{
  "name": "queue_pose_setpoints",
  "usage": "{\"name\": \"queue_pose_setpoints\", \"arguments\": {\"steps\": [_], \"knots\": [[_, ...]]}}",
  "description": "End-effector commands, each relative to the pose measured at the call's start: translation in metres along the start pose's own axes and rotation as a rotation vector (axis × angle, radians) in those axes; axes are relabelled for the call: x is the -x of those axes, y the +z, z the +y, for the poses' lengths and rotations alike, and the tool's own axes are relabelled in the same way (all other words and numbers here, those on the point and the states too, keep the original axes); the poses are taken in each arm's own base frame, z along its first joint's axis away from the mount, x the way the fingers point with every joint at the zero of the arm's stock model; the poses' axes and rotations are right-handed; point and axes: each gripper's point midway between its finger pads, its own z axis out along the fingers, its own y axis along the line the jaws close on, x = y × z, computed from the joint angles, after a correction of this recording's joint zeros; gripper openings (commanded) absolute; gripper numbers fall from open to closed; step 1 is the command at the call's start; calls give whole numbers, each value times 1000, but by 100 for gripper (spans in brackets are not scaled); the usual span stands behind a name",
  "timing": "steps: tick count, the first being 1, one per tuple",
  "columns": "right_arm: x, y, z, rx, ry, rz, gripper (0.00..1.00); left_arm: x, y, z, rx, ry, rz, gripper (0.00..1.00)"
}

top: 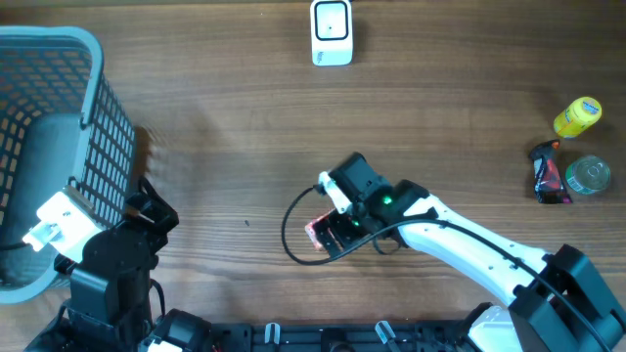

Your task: Scan the item barcode

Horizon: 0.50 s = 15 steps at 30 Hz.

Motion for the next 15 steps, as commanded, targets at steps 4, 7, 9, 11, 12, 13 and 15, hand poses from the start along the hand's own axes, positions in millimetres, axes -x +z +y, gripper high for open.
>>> {"name": "queue_pose_setpoints", "arguments": {"steps": [4,7,9,11,12,13,15], "knots": [[1,8,3,-67,-71,25,100,1,0,2,5,-23,-7,100],[-8,25,-6,-125,-82,83,100,1,0,2,4,-23,-6,100],[-11,40,-7,-131,-77,129,100,1,0,2,4,-23,-6,100],[-7,53,-1,-131,-94,160,100,1,0,2,5,-23,-7,100],[-3,57,3,-129,-103,164,100,1,0,2,5,-23,-7,100],[2,60,9,-126,-118,164,99,1,0,2,5,-23,-7,100],[10,65,16,-148,-115,156,100,1,0,2,5,-23,-7,100]]}}
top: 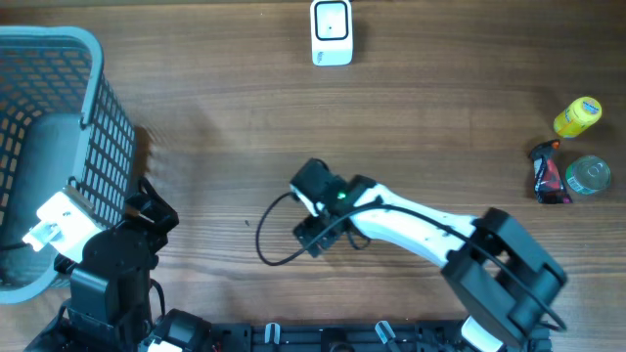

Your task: Scan the item barcode

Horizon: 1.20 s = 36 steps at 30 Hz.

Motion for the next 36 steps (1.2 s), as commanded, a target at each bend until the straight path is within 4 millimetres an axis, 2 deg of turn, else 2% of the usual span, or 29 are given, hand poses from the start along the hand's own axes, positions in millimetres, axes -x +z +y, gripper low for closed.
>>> {"name": "queue_pose_setpoints", "arguments": {"steps": [1,4,7,10,14,16,18,20,22,25,27,29,33,36], "knots": [[2,15,8,-46,7,35,100,1,0,2,5,-22,-6,100],[-17,14,-1,-106,37,107,100,1,0,2,5,-22,-6,100],[-26,10,-15,-187,44,139,100,1,0,2,5,-23,-6,100],[-32,10,-12,-167,48,166,100,0,0,2,6,-21,-5,100],[-29,11,-7,-139,49,153,84,0,0,2,6,-21,-4,100],[-23,13,-4,-124,51,129,82,0,0,2,6,-21,-4,100],[-17,13,-3,-118,56,107,74,0,0,2,6,-21,-4,100],[-16,14,-1,-110,81,101,72,0,0,2,6,-21,-4,100],[-17,14,6,-65,90,109,63,0,0,2,6,-21,-4,100],[-19,14,15,-18,140,119,56,0,0,2,6,-21,-4,100],[-18,11,23,25,158,131,55,0,0,2,6,-21,-4,100],[-16,4,27,37,195,146,56,0,0,2,6,-21,-4,100],[3,-32,40,97,230,186,56,0,0,2,7,-20,-4,100],[11,-60,48,176,346,233,56,0,0,2,6,-20,-4,100]]}}
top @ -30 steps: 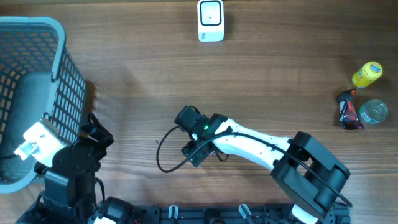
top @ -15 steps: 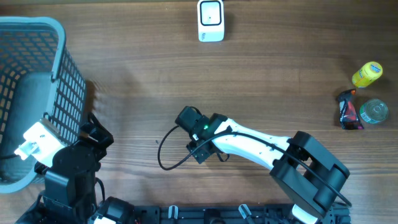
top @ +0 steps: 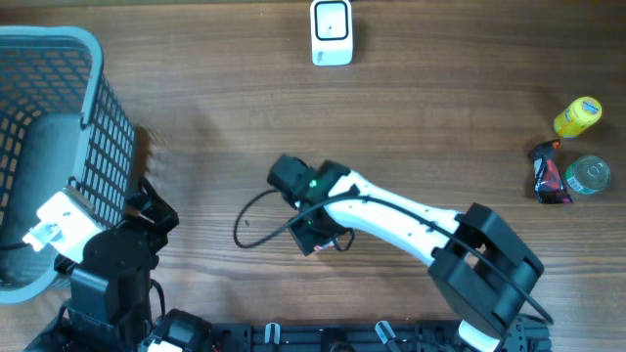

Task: Scan the item barcode
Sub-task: 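Raise the tissue pack up to the white scanner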

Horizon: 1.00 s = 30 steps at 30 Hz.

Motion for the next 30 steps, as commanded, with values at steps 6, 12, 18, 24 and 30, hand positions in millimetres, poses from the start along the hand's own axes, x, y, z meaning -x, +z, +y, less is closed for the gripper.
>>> {"name": "queue_pose_setpoints", "arguments": {"steps": [6,12,18,24,30], "knots": [[-6,-68,46,550,211,205,56,1,0,1,5,-22,-5,100],[-8,-97,26,725,387,297,56,-1,1,0,4,-18,4,100],[-13,-112,17,798,513,365,56,-6,6,1,14,-7,12,100],[-12,-113,18,805,515,367,56,-6,6,0,14,-7,13,100],[-14,-104,9,718,596,385,48,-6,6,0,14,-6,13,100]]}}
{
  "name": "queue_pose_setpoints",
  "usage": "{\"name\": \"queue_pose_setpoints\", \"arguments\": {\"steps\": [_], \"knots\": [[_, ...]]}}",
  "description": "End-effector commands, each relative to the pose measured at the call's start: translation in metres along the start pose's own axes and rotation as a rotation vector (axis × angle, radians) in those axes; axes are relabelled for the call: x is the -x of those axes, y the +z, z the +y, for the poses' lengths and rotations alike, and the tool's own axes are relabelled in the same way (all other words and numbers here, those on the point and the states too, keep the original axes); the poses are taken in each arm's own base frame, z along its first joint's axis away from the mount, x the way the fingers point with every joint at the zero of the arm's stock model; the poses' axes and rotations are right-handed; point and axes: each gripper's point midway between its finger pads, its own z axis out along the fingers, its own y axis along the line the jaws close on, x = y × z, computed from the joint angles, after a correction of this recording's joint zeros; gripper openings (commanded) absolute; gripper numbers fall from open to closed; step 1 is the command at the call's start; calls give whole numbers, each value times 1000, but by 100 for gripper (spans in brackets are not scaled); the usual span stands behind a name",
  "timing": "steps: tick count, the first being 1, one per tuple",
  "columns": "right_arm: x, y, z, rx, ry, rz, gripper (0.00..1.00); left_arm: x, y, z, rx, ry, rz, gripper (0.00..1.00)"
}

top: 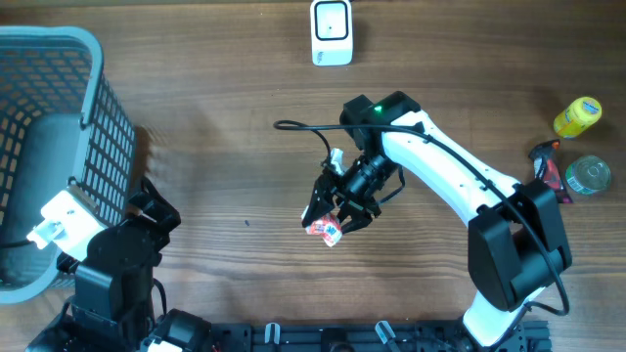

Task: Scan the item barcode
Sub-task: 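Raise the tissue pack up to the white scanner, then hold the tissue pack in front of the scanner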

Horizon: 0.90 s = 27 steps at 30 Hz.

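In the overhead view my right gripper [331, 221] hangs over the table's middle, shut on a small red and white packet [324, 230] that shows just below its fingers. The white barcode scanner [332, 32] stands at the far edge of the table, well beyond the packet. My left gripper [147, 210] rests at the near left beside the basket; whether it is open or shut cannot be told.
A grey mesh basket [93, 127] fills the left side. At the right edge lie a yellow bottle [577, 116], a dark red packet [548, 176] and a clear round lid or cup [590, 176].
The right arm has swung from low over the near centre to a raised pose farther right and back. The red and white packet now hangs in its gripper.
The right gripper was first down over the red and white packet near the table's front centre. In the two later moments it sat a little farther left each time, still low over the packet. Now it holds the packet up, the left arm unmoved throughout.
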Motion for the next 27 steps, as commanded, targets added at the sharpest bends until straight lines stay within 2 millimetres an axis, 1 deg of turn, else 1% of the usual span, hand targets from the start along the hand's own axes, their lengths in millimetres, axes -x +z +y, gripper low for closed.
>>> {"name": "queue_pose_setpoints", "arguments": {"steps": [1,3,7,9,12,13,15,16,18,19,20,22,25,27], "knots": [[10,-2,-8,-63,65,-47,50,-2,3,0,7,-15,5,100],[18,-3,-13,-99,62,-87,50,-2,3,0,7,-15,5,100],[33,-4,-12,-107,7,-142,50,-2,3,0,7,-15,5,100],[49,-6,-4,-94,-68,-203,50,-2,3,0,7,-15,5,100],[89,-17,11,-107,-275,-367,50,-2,3,0,7,-15,5,100],[103,-23,12,-136,-319,-433,50,-2,3,0,7,-15,5,100],[139,-45,17,-234,-436,-620,50,-2,3,0,7,-15,6,100],[149,-53,20,-261,-472,-677,50,-2,3,0,7,-15,6,100],[174,-77,32,-318,-552,-836,52,-2,3,0,7,-15,5,100],[186,-93,41,-352,-597,-933,56,-2,3,0,7,-15,6,100],[194,-105,49,-373,-634,-1006,59,-2,3,0,7,-15,6,100],[205,-130,68,-411,-725,-1140,59,-2,3,0,7,-15,6,100],[215,-160,79,-492,-762,-1294,59,-2,3,0,7,-15,6,100],[219,-175,85,-540,-786,-1368,59,-2,3,0,7,-15,6,100]]}}
